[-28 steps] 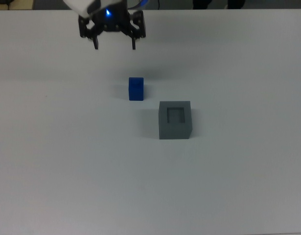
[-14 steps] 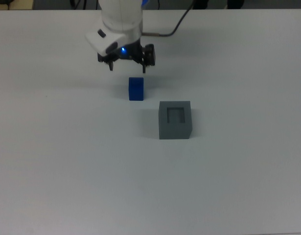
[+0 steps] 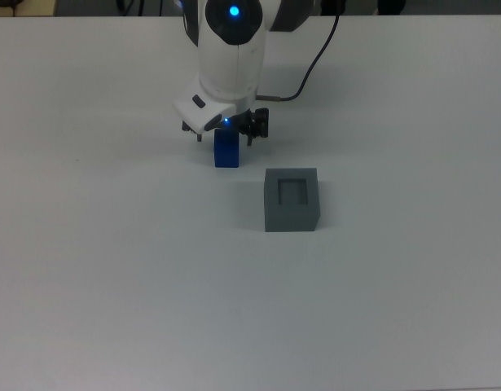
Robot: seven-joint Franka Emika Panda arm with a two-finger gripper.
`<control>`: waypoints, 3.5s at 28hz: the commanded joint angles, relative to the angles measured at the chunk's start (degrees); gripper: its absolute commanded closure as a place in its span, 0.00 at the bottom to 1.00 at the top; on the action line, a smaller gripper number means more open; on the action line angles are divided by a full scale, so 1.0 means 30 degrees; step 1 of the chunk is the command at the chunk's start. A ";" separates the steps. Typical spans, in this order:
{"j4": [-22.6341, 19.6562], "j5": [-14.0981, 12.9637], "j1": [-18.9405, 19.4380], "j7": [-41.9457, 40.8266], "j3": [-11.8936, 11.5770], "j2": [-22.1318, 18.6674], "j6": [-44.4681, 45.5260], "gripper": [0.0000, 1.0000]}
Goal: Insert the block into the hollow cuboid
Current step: 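Lower the gripper onto the blue block and close it around it, then lift the blue block and carry it over the grey hollow cube, then lower the blue block into the cube's square opening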
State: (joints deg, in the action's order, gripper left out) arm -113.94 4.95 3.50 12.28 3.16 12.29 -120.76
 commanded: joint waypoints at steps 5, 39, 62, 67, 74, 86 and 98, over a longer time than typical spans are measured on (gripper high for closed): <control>-0.0313 0.0722 0.0092 0.0682 -0.0058 0.0209 -0.0821 0.53; 1.0116 0.0340 0.0180 0.0154 0.1258 0.3077 0.5624 0.68; 1.2344 0.2068 0.0210 0.5019 0.4102 0.5540 0.5244 0.64; 1.2315 0.2685 0.0210 0.4200 0.4102 0.5921 0.4805 0.64; 1.2198 0.2655 0.0210 0.3348 0.4072 0.5921 0.4746 0.64; 1.1846 0.2597 0.0473 0.3583 0.4072 0.5921 0.4833 0.64; 1.1699 0.2567 0.0473 0.3495 0.3985 0.5921 0.5009 0.64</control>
State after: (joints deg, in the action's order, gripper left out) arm -78.75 11.97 4.81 23.61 15.26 29.74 -106.31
